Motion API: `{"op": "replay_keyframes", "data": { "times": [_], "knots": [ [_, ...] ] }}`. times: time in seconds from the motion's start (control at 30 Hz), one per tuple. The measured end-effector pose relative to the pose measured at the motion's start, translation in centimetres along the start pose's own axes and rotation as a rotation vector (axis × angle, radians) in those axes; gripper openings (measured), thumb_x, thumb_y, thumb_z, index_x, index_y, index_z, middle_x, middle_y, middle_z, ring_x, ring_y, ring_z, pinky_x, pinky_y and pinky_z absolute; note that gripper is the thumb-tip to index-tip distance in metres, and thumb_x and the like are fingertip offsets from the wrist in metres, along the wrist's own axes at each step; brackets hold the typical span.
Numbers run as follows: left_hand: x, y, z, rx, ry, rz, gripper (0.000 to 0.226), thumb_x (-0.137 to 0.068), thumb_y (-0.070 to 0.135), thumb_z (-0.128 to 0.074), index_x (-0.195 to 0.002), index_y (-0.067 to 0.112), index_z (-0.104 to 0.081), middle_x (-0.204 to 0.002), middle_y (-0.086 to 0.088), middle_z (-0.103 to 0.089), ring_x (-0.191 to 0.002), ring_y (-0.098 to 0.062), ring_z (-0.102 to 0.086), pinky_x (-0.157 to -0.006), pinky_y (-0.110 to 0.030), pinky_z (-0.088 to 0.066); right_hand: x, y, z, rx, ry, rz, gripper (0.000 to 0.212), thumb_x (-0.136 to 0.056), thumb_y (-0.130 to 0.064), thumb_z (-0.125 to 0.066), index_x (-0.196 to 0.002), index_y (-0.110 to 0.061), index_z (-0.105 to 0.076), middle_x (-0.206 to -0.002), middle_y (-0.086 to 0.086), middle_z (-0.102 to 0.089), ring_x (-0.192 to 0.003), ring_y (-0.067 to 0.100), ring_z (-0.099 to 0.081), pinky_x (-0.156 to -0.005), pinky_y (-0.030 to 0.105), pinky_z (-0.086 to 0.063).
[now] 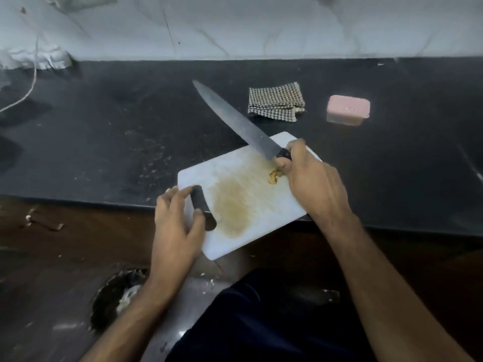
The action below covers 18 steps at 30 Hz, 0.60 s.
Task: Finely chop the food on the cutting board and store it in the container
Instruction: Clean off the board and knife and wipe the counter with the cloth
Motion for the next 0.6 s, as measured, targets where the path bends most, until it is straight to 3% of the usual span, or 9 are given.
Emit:
{"op": "replay_keyframes", "data": {
  "times": [0.1,0.17,0.27,0.33,0.43,0.5,0.57,0.6],
  "knots": [
    [0.5,1.2,0.1,-0.093,-0.034,0.045,0.049,-0.100,0.019,-0.057,-0.148,0.020,-0.049,-0.149,0.001,-0.033,-0.144,-0.009,-0.030,-0.113,-0.027,-0.037,-0.6,0.0,0.2,0.033,-0.094,0.010,0.033,-0.106,-0.045,-0.031,-0.115,-0.014,-0.040,-0.087,0.002,-0.058,-0.077,0.034,-0.063,-0.063,0.043,-0.048],
    [0.5,2.0,0.3,-0.144,-0.093,0.086,0.052,-0.098,0.014,-0.057,-0.149,0.017,-0.048,-0.149,-0.005,-0.033,-0.144,-0.012,-0.028,-0.112,-0.013,-0.025,-0.8,0.1,0.3,0.020,-0.142,-0.004,0.031,-0.106,-0.044,-0.032,-0.112,-0.015,-0.040,-0.087,0.004,-0.064,-0.077,0.034,-0.064,-0.063,0.044,-0.050],
    [-0.1,2.8,1.0,-0.096,-0.121,0.176,0.057,-0.093,0.011,-0.064,-0.148,0.013,-0.049,-0.148,-0.007,-0.035,-0.140,-0.018,-0.036,-0.114,-0.034,-0.039,-1.0,0.1,0.6,-0.023,-0.201,0.017,0.029,-0.106,-0.044,-0.032,-0.108,-0.016,-0.040,-0.079,0.001,-0.062,-0.069,0.029,-0.063,-0.061,0.046,-0.053],
    [-0.3,3.2,1.3,-0.035,-0.066,0.261,0.062,-0.090,0.010,-0.067,-0.148,0.011,-0.046,-0.145,-0.007,-0.039,-0.133,-0.015,-0.040,-0.111,-0.038,-0.043,-1.0,0.1,0.7,-0.034,-0.247,0.042,0.027,-0.106,-0.044,-0.032,-0.107,-0.018,-0.040,-0.077,0.000,-0.062,-0.067,0.025,-0.063,-0.061,0.047,-0.055],
    [0.4,4.5,1.0,0.037,0.043,0.337,0.057,-0.094,0.012,-0.064,-0.147,0.010,-0.041,-0.142,-0.006,-0.040,-0.126,-0.002,-0.033,-0.110,-0.032,-0.039,-1.0,0.1,0.8,-0.018,-0.313,0.088,0.023,-0.107,-0.043,-0.034,-0.105,-0.021,-0.039,-0.077,-0.003,-0.061,-0.066,0.020,-0.062,-0.060,0.046,-0.055],
    [0.6,5.5,0.8,0.104,0.146,0.437,0.055,-0.101,0.025,-0.062,-0.147,0.008,-0.038,-0.142,-0.004,-0.036,-0.122,-0.001,-0.036,-0.105,-0.020,-0.038,-1.1,0.0,0.7,-0.003,-0.331,0.129,0.024,-0.106,-0.044,-0.033,-0.105,-0.022,-0.039,-0.078,-0.004,-0.061,-0.067,0.018,-0.062,-0.059,0.045,-0.055],
    [0.6,5.0,0.1,0.176,0.241,0.577,0.057,-0.100,0.039,-0.064,-0.141,0.006,-0.041,-0.134,-0.005,-0.038,-0.110,-0.006,-0.045,-0.089,-0.004,-0.036,-1.2,0.1,1.0,-0.003,-0.344,0.159,0.026,-0.106,-0.046,-0.031,-0.106,-0.021,-0.039,-0.080,-0.003,-0.062,-0.069,0.019,-0.062,-0.059,0.045,-0.054],
    [0.7,4.7,-0.4,0.226,0.269,0.654,0.059,-0.098,0.046,-0.065,-0.134,0.004,-0.044,-0.128,-0.009,-0.044,-0.100,-0.008,-0.049,-0.079,-0.003,-0.038,-1.4,0.3,1.1,-0.009,-0.350,0.168,0.026,-0.106,-0.046,-0.030,-0.107,-0.021,-0.039,-0.082,-0.003,-0.062,-0.070,0.020,-0.062,-0.060,0.045,-0.053]
  ]
}}
Point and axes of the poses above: each hand's wrist, its own x-axis away from the middle knuckle, its own z-axis out of the back of the hand, y = z × x, the point moved 3 cm from there along -x, towards the middle knuckle
